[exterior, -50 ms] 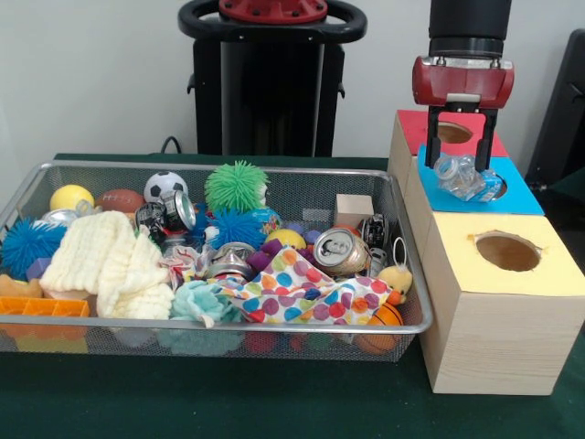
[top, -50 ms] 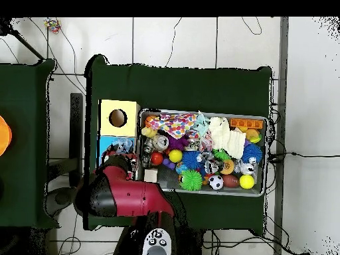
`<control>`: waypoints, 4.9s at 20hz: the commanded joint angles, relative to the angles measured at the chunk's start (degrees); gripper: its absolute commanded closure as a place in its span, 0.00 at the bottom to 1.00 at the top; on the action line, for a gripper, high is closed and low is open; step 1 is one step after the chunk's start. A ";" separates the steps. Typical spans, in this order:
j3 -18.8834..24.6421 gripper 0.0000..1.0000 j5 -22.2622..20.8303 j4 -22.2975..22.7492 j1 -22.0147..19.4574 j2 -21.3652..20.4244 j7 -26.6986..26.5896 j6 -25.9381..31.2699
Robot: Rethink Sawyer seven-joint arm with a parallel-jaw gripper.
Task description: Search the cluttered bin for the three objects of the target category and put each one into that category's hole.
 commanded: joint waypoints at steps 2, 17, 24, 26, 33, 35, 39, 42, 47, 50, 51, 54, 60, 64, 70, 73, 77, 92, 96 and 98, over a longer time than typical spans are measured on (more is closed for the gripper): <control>1.92 0.00 0.96 0.77 -2.07 1.32 10.40 1.39; 0.43 0.00 1.99 0.29 -0.57 -0.77 10.16 5.41; -0.54 0.00 2.46 1.48 0.53 -3.18 10.46 9.24; -0.62 0.00 2.51 1.09 0.53 -3.38 10.39 10.13; -0.64 0.00 2.57 0.30 0.60 -3.55 10.47 11.90; -0.51 0.00 2.49 0.21 0.43 -3.38 10.44 11.75; -0.79 0.00 2.92 -0.46 0.82 -3.52 10.88 12.03; -1.47 0.00 3.26 -1.21 1.49 -3.46 11.15 12.40; -2.01 0.00 3.48 -1.59 2.16 -3.33 11.07 12.32; -2.42 0.00 3.33 -3.04 2.20 -3.43 10.25 13.93; -2.49 0.00 3.29 -4.08 2.03 -3.29 9.78 14.95; -2.09 0.00 2.83 -5.75 0.55 -2.77 8.43 16.10; 0.73 0.00 2.22 -7.76 -4.08 -0.86 6.22 18.15; 1.26 0.00 1.43 -8.91 -5.76 -0.44 5.47 18.88; 3.21 0.00 0.14 -9.97 -9.44 0.87 3.75 17.98; 4.36 0.00 -0.49 -10.36 -11.57 1.79 2.98 17.07; 5.86 0.00 -1.49 -8.51 -14.49 1.81 3.02 14.31; 13.33 0.00 -6.65 -2.18 -27.09 8.87 7.07 1.96; 12.70 0.00 -6.48 -1.77 -27.55 7.70 7.48 3.09; 11.48 0.00 -6.32 -3.01 -26.55 7.96 7.19 3.48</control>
